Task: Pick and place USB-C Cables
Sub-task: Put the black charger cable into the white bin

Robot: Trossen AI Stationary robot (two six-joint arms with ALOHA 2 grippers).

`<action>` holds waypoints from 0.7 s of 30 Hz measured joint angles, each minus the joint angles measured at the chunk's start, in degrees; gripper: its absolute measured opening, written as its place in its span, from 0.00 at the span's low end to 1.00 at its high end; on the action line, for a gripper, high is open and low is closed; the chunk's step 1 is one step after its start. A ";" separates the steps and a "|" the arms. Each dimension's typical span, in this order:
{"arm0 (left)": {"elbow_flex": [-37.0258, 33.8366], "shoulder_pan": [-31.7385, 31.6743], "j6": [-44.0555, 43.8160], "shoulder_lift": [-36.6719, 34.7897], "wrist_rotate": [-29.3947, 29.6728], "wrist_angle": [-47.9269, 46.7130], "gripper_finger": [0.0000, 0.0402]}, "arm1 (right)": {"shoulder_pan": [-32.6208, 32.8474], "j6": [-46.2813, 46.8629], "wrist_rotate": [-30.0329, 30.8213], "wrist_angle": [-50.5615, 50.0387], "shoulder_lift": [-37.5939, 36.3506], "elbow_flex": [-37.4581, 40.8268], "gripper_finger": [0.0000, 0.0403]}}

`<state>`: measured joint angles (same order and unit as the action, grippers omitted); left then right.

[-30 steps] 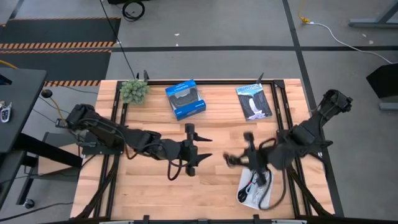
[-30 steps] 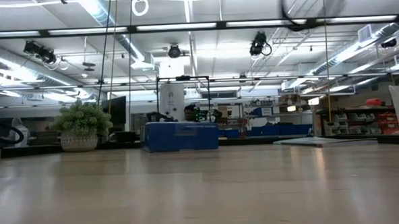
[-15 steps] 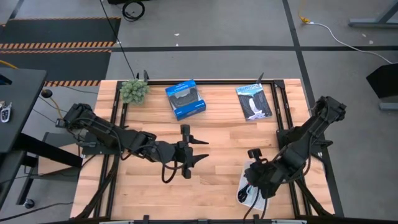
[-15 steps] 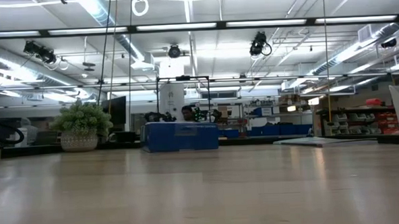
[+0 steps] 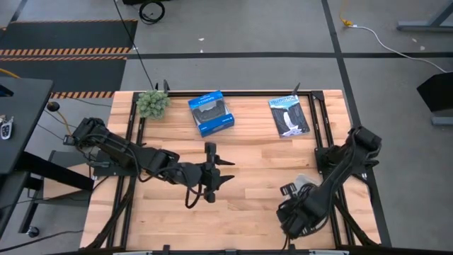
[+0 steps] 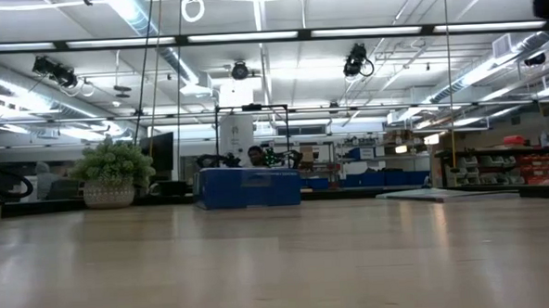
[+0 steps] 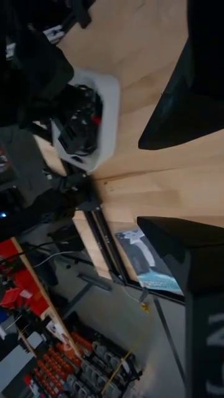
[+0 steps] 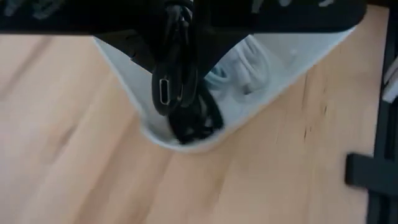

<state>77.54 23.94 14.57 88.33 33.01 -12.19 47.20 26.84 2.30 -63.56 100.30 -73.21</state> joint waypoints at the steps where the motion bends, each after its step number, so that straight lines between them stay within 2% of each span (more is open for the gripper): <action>1: 0.00 0.00 -0.02 0.00 -0.04 -0.61 0.48 | 0.24 -0.01 -0.83 0.01 1.01 0.00 0.12; 14: 0.00 0.09 1.59 0.02 -0.04 -4.49 0.48 | 1.90 2.62 -7.07 2.02 9.13 -0.09 0.13; 21: 0.00 0.08 1.55 0.02 -0.04 -7.08 0.48 | 1.26 5.96 -8.49 1.74 8.72 0.02 0.24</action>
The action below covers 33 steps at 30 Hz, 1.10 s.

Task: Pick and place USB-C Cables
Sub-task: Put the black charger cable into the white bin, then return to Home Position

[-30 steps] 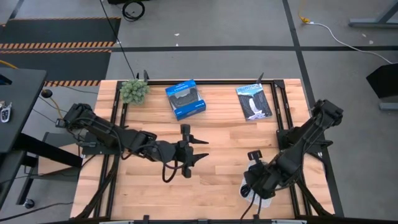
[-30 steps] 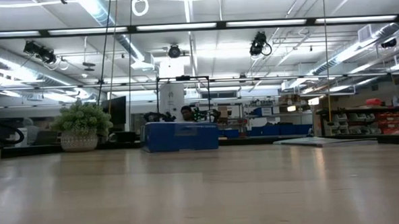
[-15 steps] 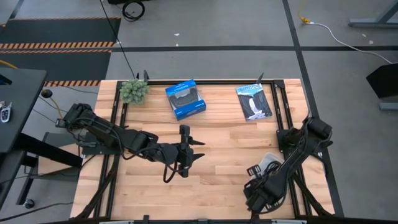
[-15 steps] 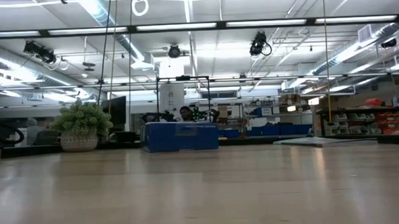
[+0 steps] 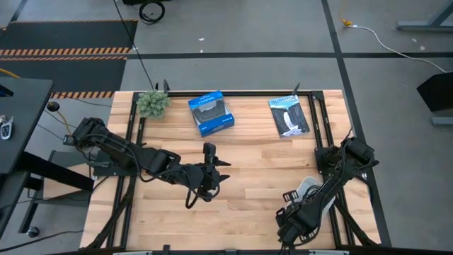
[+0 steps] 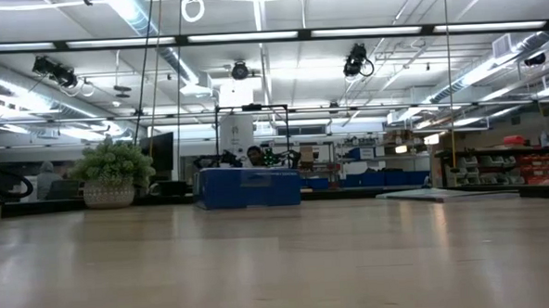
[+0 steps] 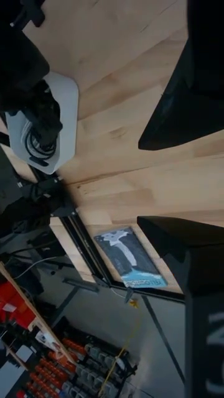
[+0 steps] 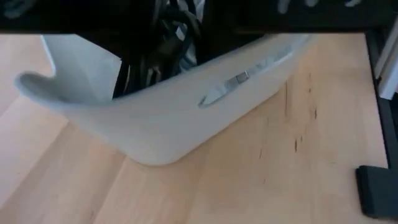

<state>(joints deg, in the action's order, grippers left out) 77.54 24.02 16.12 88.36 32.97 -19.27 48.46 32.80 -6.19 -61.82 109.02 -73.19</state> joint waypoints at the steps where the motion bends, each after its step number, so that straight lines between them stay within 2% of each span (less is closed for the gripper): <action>1: 0.00 0.01 -0.03 0.00 0.00 -0.09 0.48 | -0.25 0.58 -0.37 -0.15 -0.14 0.01 0.26; 9: 0.00 1.38 -0.08 0.00 0.56 -0.02 0.48 | -2.67 5.92 -1.61 -6.40 -3.58 -2.62 0.38; 17: 0.00 3.94 -0.48 -0.09 1.98 -0.34 0.48 | -3.07 6.11 -0.66 -22.41 -6.68 -9.59 0.39; 19: 0.00 4.64 -0.50 -0.09 1.97 -0.33 0.48 | -2.92 7.31 3.14 -25.24 -7.43 -10.25 0.39; 21: 0.00 5.26 -0.52 -0.09 1.95 -0.37 0.48 | -2.38 8.34 9.79 -26.15 -8.72 -10.29 0.38; 26: -0.01 4.94 -2.96 -0.13 -0.99 -2.91 0.46 | -1.31 6.33 26.71 -21.29 -15.03 -10.27 0.34; 33: -6.38 1.31 -11.99 -0.58 -2.23 -3.50 0.39 | -0.81 1.85 38.42 -12.43 -29.10 -6.32 0.25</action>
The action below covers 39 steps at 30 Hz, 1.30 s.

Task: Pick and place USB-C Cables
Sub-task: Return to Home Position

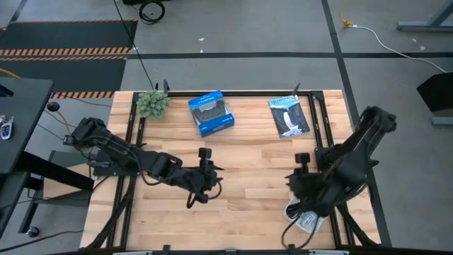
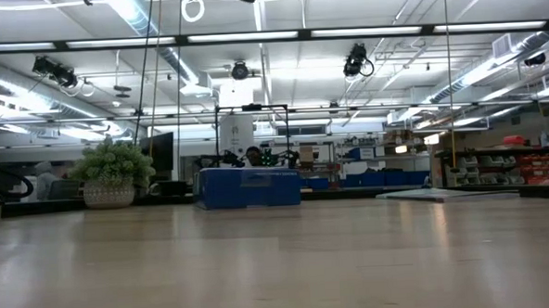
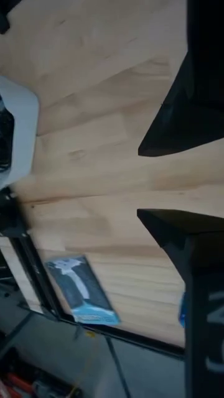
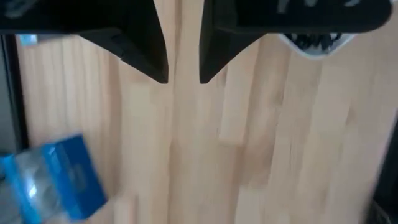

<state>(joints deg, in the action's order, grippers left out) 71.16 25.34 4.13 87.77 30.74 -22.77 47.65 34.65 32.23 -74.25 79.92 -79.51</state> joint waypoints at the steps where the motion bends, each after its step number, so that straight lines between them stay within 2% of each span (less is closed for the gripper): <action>1: -0.78 -0.11 -0.76 -0.30 0.17 0.20 0.38 | 0.06 -0.59 1.37 1.49 -2.04 1.26 0.23; 5: -3.86 -0.04 -2.18 -2.38 1.05 2.50 0.34 | -0.01 -3.47 5.70 8.72 -10.61 8.08 0.20; 14: -13.40 -0.80 -5.28 -9.89 2.62 8.87 0.30 | -1.39 -16.33 8.41 28.88 -27.47 24.98 0.18; 20: -23.24 -2.31 -8.20 -16.14 2.73 15.33 0.30 | -3.36 -25.99 9.35 42.33 -35.78 35.86 0.18; 27: -30.95 -4.69 -9.06 -22.48 3.67 21.59 0.30 | -6.97 -35.15 9.25 57.23 -43.06 47.27 0.18; 31: -34.71 -6.78 -7.82 -26.21 4.13 25.54 0.30 | -10.63 -38.84 7.34 65.41 -47.03 53.09 0.17; 39: -42.97 -13.81 -2.31 -33.81 4.17 39.39 0.30 | -21.92 -40.62 -1.86 72.07 -53.62 59.77 0.07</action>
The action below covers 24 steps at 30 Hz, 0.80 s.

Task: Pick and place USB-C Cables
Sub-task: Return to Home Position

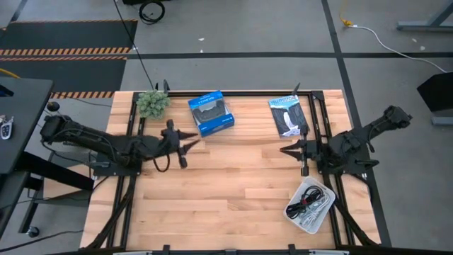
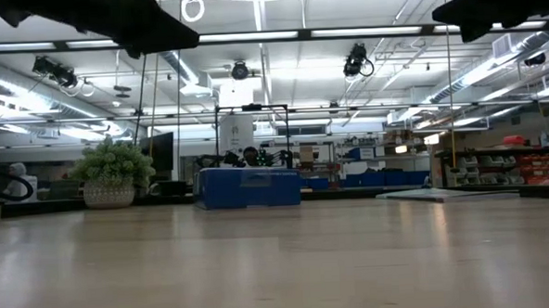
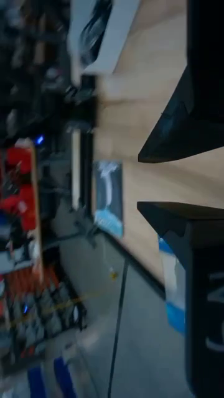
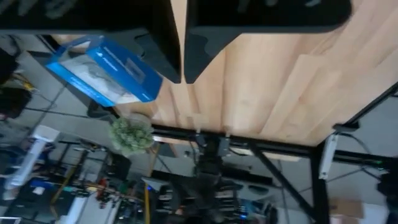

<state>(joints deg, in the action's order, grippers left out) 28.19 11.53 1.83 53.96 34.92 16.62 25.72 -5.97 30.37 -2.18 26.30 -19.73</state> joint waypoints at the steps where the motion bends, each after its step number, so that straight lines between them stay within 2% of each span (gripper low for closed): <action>1: -1.07 -0.99 0.21 -0.98 0.00 1.33 0.30 | -1.34 -0.18 -1.99 0.01 -0.80 0.44 0.05; 6: -7.26 -4.85 0.82 -6.18 0.02 8.01 0.30 | -7.02 -0.25 -10.19 1.10 -5.76 3.47 0.02; 12: -15.44 -5.70 0.35 -13.12 0.00 16.34 0.29 | -10.33 -0.08 -13.22 6.23 -12.90 9.73 0.02; 16: -18.71 -5.53 0.34 -18.58 -0.01 16.67 0.29 | -11.02 0.84 -15.91 7.41 -17.25 12.61 0.01; 24: -22.32 -5.53 0.85 -29.55 2.39 13.22 0.29 | -11.00 2.92 -16.59 7.65 -23.50 16.91 0.02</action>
<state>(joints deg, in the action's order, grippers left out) 5.87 6.00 2.68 24.41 37.31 29.84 14.72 -3.05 13.78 5.48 2.79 -2.82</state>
